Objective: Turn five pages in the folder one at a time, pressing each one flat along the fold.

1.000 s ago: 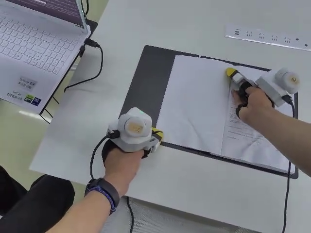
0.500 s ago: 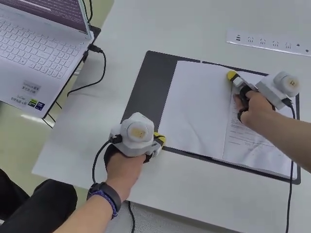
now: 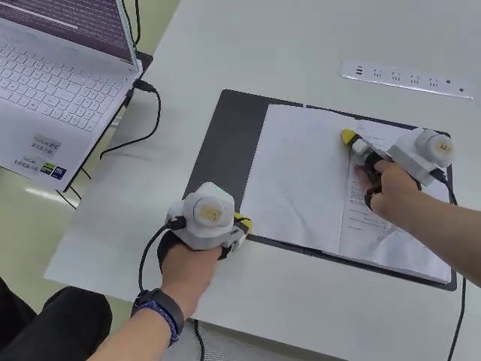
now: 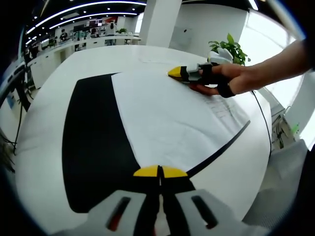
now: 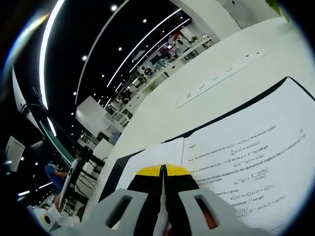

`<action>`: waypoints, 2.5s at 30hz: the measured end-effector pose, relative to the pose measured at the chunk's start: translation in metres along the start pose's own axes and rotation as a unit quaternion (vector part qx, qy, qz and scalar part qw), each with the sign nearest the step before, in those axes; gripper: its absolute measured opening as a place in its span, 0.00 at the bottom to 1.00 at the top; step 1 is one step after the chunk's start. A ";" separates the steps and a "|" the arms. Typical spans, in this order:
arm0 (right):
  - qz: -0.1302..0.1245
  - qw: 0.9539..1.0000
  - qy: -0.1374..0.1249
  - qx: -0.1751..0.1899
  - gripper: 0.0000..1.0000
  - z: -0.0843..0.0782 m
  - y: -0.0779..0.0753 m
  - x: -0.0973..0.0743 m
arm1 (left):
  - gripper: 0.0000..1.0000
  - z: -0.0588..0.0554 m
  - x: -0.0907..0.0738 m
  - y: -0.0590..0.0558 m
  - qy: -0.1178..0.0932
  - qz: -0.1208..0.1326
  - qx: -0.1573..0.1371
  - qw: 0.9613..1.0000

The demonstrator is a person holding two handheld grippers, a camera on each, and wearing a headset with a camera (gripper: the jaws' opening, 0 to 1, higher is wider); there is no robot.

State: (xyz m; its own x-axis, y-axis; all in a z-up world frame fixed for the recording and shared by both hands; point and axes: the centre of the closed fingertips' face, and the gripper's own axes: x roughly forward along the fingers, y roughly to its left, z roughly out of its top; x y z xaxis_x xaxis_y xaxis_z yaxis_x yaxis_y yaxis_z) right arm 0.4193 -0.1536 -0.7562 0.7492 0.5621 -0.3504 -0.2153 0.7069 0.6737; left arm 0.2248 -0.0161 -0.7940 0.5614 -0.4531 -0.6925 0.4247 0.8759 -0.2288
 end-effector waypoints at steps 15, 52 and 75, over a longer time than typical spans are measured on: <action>0.006 1.000 0.010 -0.002 0.00 -0.018 0.002 -0.022 | 0.00 0.000 -0.002 -0.002 -0.005 0.000 -0.006 1.000; 0.018 0.999 0.032 -0.002 0.00 -0.066 0.005 -0.076 | 0.00 0.000 -0.002 -0.001 -0.010 -0.004 0.001 1.000; 0.036 0.997 0.064 -0.034 0.00 -0.105 0.010 -0.108 | 0.00 -0.001 -0.003 -0.002 -0.015 -0.002 0.005 1.000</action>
State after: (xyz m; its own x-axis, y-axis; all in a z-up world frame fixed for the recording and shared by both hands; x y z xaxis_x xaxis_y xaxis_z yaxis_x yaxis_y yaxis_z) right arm 0.2702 -0.1623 -0.7800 0.6445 0.6597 -0.3865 -0.3111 0.6880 0.6556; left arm 0.2219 -0.0164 -0.7918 0.5806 -0.4623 -0.6702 0.4344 0.8721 -0.2253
